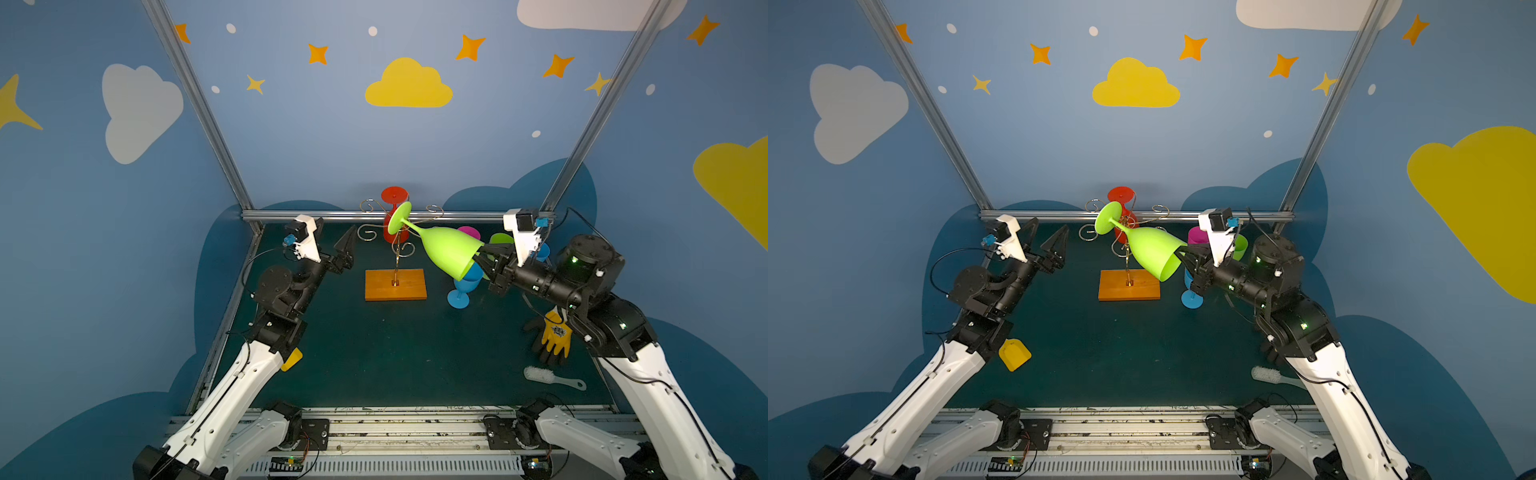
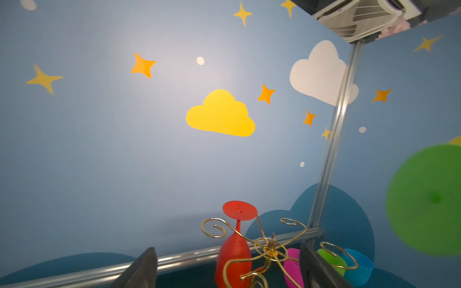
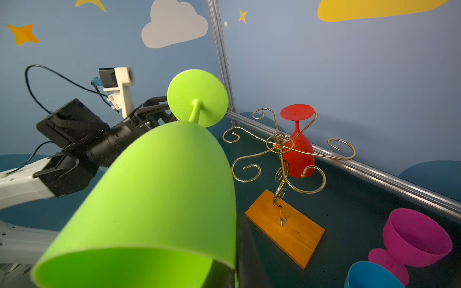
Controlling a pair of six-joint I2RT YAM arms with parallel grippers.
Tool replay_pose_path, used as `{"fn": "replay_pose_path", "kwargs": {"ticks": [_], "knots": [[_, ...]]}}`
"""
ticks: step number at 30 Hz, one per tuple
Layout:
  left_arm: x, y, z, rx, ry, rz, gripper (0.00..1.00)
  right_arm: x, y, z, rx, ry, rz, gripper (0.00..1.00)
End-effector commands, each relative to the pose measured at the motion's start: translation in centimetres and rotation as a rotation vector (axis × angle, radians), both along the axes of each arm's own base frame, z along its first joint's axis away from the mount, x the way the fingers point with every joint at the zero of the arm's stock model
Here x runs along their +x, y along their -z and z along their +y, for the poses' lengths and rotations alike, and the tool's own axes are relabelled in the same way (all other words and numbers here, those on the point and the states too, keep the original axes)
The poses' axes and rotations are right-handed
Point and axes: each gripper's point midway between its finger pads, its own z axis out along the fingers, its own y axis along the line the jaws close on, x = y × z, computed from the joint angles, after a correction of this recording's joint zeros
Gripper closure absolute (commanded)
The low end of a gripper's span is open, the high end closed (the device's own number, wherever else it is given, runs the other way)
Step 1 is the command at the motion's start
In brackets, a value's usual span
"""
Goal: Take the wine glass off the wine glass rack
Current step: Pick up the wine glass from the wine glass rack, then place the wine glass at the center of the table.
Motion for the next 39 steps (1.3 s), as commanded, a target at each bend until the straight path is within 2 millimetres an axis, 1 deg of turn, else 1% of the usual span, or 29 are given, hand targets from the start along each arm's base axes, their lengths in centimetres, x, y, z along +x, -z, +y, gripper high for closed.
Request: {"fn": "replay_pose_path", "kwargs": {"ticks": [1,5,7,12,16,20,25,39], "knots": [[0.3,0.6,2.9,-0.090,-0.082,0.038,0.12,-1.1,2.7,0.1,-0.121,-0.032,0.040,1.00],[0.4,1.6,5.6,-0.151,-0.149,0.072,0.11,-2.4,6.0,0.7,-0.226,-0.085,0.112,1.00],[0.3,2.0,6.3,-0.170,-0.160,0.083,0.11,-2.9,8.0,0.5,-0.282,-0.094,0.162,1.00],[0.3,2.9,7.7,-0.208,-0.181,0.106,0.11,-3.3,13.3,-1.4,-0.445,-0.031,0.334,1.00],[0.3,3.0,8.3,-0.213,-0.192,0.106,0.11,-2.9,16.6,-3.5,-0.562,0.071,0.449,1.00],[0.2,2.9,9.0,-0.215,-0.209,0.103,0.11,-2.2,18.5,-5.1,-0.658,0.168,0.527,1.00],[0.0,3.1,9.2,-0.218,-0.203,0.106,0.11,-0.3,20.4,-6.5,-0.779,0.292,0.595,1.00],[-0.7,3.0,9.9,-0.223,-0.217,0.097,0.11,3.1,25.6,-5.8,-1.001,0.363,0.771,1.00]]}}
